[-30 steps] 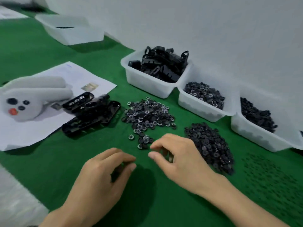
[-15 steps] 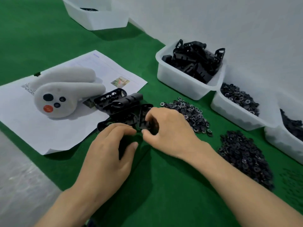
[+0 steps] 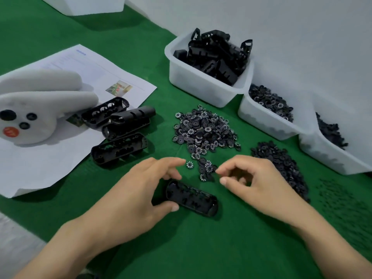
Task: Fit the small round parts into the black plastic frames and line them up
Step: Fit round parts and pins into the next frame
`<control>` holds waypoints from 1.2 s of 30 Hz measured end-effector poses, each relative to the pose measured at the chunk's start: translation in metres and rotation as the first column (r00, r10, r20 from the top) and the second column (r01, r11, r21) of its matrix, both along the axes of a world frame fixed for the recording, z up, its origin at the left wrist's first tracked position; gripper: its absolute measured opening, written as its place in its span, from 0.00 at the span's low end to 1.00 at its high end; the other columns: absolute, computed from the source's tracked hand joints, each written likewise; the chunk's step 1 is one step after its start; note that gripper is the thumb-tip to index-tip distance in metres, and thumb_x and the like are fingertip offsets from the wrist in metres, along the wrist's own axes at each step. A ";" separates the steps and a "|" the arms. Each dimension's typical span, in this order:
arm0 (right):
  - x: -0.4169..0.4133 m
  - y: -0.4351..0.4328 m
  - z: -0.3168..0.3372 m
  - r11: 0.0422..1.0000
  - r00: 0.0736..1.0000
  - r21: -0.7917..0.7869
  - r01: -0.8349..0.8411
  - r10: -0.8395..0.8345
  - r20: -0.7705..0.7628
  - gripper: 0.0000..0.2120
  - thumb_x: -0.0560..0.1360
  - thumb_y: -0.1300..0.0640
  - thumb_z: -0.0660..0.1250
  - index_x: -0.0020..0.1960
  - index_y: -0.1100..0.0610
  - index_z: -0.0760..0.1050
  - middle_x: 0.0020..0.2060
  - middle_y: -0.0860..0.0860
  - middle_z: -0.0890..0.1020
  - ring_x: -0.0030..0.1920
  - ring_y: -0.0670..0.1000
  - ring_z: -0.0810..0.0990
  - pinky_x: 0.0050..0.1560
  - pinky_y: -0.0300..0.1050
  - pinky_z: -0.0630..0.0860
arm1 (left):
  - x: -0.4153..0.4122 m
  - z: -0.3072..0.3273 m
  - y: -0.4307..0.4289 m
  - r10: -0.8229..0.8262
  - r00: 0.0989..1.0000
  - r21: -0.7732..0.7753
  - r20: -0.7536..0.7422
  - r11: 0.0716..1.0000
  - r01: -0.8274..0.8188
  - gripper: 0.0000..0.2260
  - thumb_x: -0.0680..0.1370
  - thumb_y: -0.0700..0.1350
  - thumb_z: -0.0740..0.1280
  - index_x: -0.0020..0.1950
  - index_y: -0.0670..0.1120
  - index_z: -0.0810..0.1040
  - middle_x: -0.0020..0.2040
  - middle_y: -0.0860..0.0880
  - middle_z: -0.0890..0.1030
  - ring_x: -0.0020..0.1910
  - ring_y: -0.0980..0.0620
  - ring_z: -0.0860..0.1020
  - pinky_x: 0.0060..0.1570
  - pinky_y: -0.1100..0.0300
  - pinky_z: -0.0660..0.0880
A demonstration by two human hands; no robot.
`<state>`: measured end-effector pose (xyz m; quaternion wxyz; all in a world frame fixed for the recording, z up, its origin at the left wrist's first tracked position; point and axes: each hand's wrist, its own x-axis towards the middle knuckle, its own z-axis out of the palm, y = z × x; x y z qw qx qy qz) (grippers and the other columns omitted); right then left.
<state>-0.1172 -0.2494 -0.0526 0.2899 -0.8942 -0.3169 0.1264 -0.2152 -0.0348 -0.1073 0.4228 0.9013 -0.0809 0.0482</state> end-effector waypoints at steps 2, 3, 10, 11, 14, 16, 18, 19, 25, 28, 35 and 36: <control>0.000 0.010 -0.007 0.997 0.993 -0.037 0.069 -0.065 0.103 0.04 0.69 0.62 0.72 0.38 0.54 0.81 0.33 0.46 0.80 0.32 0.42 0.74 0.33 0.29 0.68 | 0.000 0.001 -0.002 -0.008 1.000 -0.013 0.018 1.000 0.008 0.31 0.66 0.50 0.75 0.62 0.66 0.63 0.51 0.67 0.73 0.55 0.64 0.70 0.56 0.75 0.61; -0.001 0.014 -0.011 0.995 0.988 -0.063 0.078 -0.069 0.138 0.03 0.69 0.60 0.72 0.37 0.54 0.80 0.32 0.45 0.80 0.31 0.43 0.74 0.33 0.29 0.67 | 0.000 0.001 -0.004 -0.012 1.000 -0.017 0.023 1.000 0.012 0.31 0.65 0.50 0.75 0.62 0.65 0.64 0.50 0.67 0.74 0.54 0.63 0.70 0.55 0.75 0.62; -0.007 0.023 -0.015 0.990 0.983 -0.129 0.065 -0.041 0.179 0.02 0.68 0.56 0.72 0.38 0.54 0.80 0.33 0.43 0.77 0.31 0.40 0.73 0.35 0.29 0.66 | -0.001 0.002 -0.004 -0.005 1.000 -0.046 0.001 0.999 0.005 0.30 0.64 0.51 0.76 0.63 0.60 0.67 0.49 0.63 0.75 0.53 0.60 0.71 0.52 0.73 0.63; -0.008 0.020 -0.014 0.992 0.987 -0.107 0.061 -0.044 0.153 0.01 0.69 0.58 0.72 0.38 0.54 0.81 0.32 0.44 0.78 0.31 0.40 0.73 0.34 0.29 0.66 | -0.001 0.002 -0.003 -0.011 1.000 -0.055 -0.008 0.998 0.011 0.30 0.64 0.51 0.76 0.62 0.60 0.67 0.49 0.63 0.76 0.53 0.60 0.71 0.52 0.72 0.64; -0.014 0.007 -0.011 0.993 0.993 0.005 0.116 -0.115 -0.025 0.05 0.71 0.62 0.71 0.40 0.54 0.83 0.30 0.45 0.81 0.28 0.38 0.74 0.31 0.27 0.68 | -0.003 0.003 -0.003 -0.038 0.999 -0.048 -0.014 0.998 0.038 0.31 0.64 0.52 0.77 0.63 0.61 0.68 0.49 0.63 0.76 0.53 0.60 0.71 0.54 0.69 0.65; -0.017 0.000 -0.011 0.977 0.961 0.106 0.187 -0.159 -0.225 0.08 0.71 0.64 0.70 0.40 0.53 0.83 0.28 0.48 0.82 0.26 0.40 0.75 0.28 0.31 0.71 | -0.004 0.003 -0.003 -0.044 0.999 -0.032 -0.018 0.999 0.044 0.31 0.64 0.52 0.77 0.63 0.61 0.68 0.50 0.64 0.75 0.53 0.60 0.71 0.54 0.68 0.66; -0.018 -0.005 -0.011 0.956 0.924 0.154 0.249 -0.187 -0.334 0.09 0.71 0.65 0.69 0.39 0.53 0.83 0.29 0.51 0.82 0.27 0.46 0.77 0.28 0.36 0.73 | -0.004 0.003 -0.004 -0.044 0.999 -0.027 -0.023 0.999 0.043 0.31 0.63 0.53 0.77 0.63 0.62 0.67 0.51 0.64 0.74 0.53 0.61 0.71 0.55 0.68 0.66; -0.019 -0.006 -0.012 0.953 0.923 0.156 0.261 -0.199 -0.329 0.09 0.71 0.65 0.69 0.39 0.52 0.83 0.29 0.50 0.82 0.28 0.46 0.76 0.28 0.35 0.72 | -0.004 0.004 -0.004 -0.044 0.999 -0.025 -0.022 0.999 0.044 0.31 0.63 0.54 0.76 0.63 0.62 0.67 0.52 0.64 0.74 0.54 0.61 0.71 0.55 0.68 0.66; -0.025 -0.002 -0.018 0.965 0.969 0.104 0.242 -0.234 -0.085 0.09 0.70 0.65 0.71 0.40 0.51 0.80 0.30 0.47 0.80 0.27 0.40 0.71 0.30 0.29 0.68 | -0.004 0.004 -0.005 -0.046 0.999 -0.027 -0.014 0.999 0.046 0.30 0.63 0.59 0.72 0.63 0.61 0.67 0.51 0.64 0.74 0.53 0.60 0.71 0.55 0.66 0.67; -0.026 -0.006 -0.018 0.980 0.981 0.044 0.195 -0.195 0.015 0.08 0.70 0.65 0.71 0.38 0.52 0.81 0.29 0.45 0.78 0.28 0.41 0.72 0.30 0.27 0.67 | -0.004 0.003 -0.005 -0.036 0.999 -0.034 -0.004 0.999 0.036 0.33 0.63 0.53 0.76 0.64 0.60 0.66 0.50 0.64 0.75 0.53 0.60 0.71 0.55 0.65 0.67; -0.028 -0.008 -0.020 0.994 0.986 -0.046 0.104 -0.097 0.136 0.07 0.67 0.65 0.73 0.42 0.55 0.82 0.34 0.45 0.77 0.36 0.46 0.76 0.35 0.29 0.71 | -0.005 0.005 -0.006 -0.040 0.999 -0.031 0.021 0.999 0.041 0.32 0.64 0.57 0.73 0.65 0.60 0.66 0.50 0.63 0.75 0.52 0.59 0.72 0.55 0.61 0.69; -0.028 -0.007 -0.019 0.994 0.983 -0.040 0.099 -0.091 0.158 0.06 0.67 0.65 0.73 0.42 0.55 0.82 0.33 0.45 0.78 0.36 0.47 0.76 0.35 0.29 0.70 | -0.005 0.005 -0.005 -0.040 0.999 -0.032 0.024 0.999 0.041 0.32 0.64 0.56 0.74 0.65 0.60 0.66 0.50 0.63 0.76 0.52 0.59 0.72 0.55 0.60 0.69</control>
